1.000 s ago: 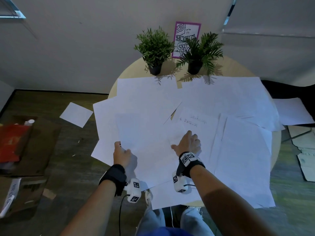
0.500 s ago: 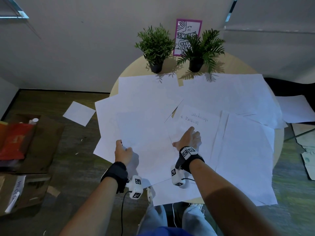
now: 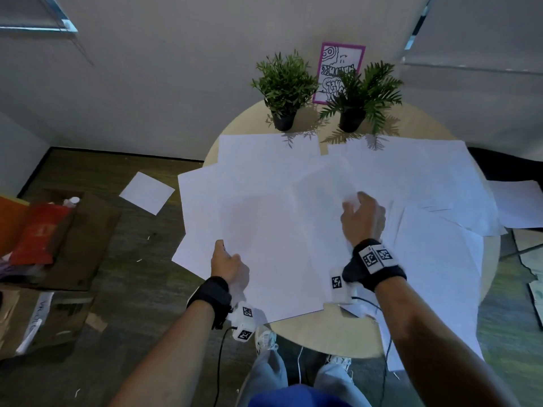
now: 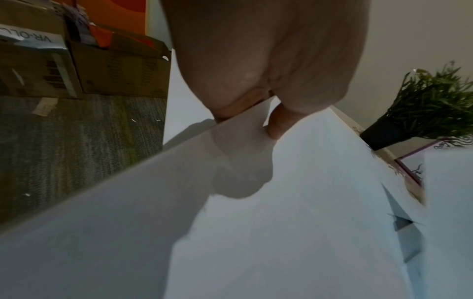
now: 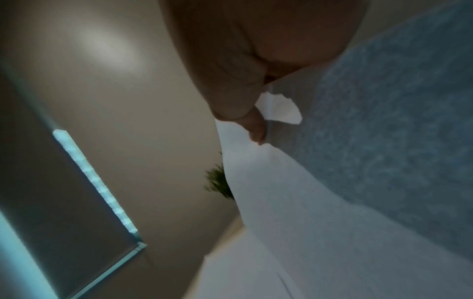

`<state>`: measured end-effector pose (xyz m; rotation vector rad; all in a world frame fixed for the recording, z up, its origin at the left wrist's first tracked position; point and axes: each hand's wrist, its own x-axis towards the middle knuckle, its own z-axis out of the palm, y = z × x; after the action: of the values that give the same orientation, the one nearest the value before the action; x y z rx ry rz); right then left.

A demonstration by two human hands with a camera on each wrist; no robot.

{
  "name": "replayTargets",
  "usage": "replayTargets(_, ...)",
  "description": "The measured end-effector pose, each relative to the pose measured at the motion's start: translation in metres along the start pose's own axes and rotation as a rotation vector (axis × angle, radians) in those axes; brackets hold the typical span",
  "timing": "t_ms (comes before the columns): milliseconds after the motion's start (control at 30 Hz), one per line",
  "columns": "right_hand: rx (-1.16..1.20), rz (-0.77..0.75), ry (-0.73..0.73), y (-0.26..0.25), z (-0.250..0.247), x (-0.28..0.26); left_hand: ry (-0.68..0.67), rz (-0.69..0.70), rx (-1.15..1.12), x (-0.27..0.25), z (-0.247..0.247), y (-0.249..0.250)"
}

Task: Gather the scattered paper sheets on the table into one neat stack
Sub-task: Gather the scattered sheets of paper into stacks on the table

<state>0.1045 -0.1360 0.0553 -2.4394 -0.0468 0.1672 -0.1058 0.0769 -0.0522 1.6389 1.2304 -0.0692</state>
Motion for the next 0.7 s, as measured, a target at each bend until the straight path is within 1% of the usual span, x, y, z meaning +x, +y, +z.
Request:
replayTargets(67, 0.028, -0.174, 0.040, -0.024, -0.020, 0.004, -0.018, -0.010, 0.007, 0.002, 0.001, 0.000)
replayTargets(133, 0.068, -0.312, 0.053, -0.048, -0.034, 0.002, -0.040, -0.047, 0.019, 0.000, 0.001, 0.003)
replayTargets(200, 0.158, -0.352, -0.003, -0.068, -0.043, 0.000, -0.075, -0.071, -0.027, -0.003, 0.000, 0.005)
replayTargets(300, 0.319, -0.339, -0.142, -0.089, -0.045, -0.003, -0.088, -0.091, -0.114, -0.006, -0.004, 0.009)
replayTargets(367, 0.419, -0.291, -0.236, -0.089, -0.030, 0.001, -0.073, -0.086, -0.162, -0.008, -0.008, 0.014)
replayTargets(400, 0.429, -0.254, -0.261, -0.084, -0.019, 0.005, -0.068, -0.086, -0.193, -0.008, -0.010, 0.016)
replayTargets(500, 0.378, -0.144, -0.315, -0.060, 0.021, 0.013, -0.083, -0.131, -0.316, -0.009, -0.013, 0.019)
replayTargets(567, 0.315, -0.068, -0.342, -0.041, 0.048, 0.014, -0.110, -0.180, -0.389, -0.006, -0.014, 0.010)
replayTargets(633, 0.235, 0.004, -0.361, -0.021, 0.075, 0.012, -0.146, -0.190, -0.415, -0.001, -0.014, 0.001)
replayTargets(700, 0.165, 0.072, -0.376, -0.005, 0.097, 0.009, -0.176, -0.160, -0.397, -0.010, -0.020, 0.010)
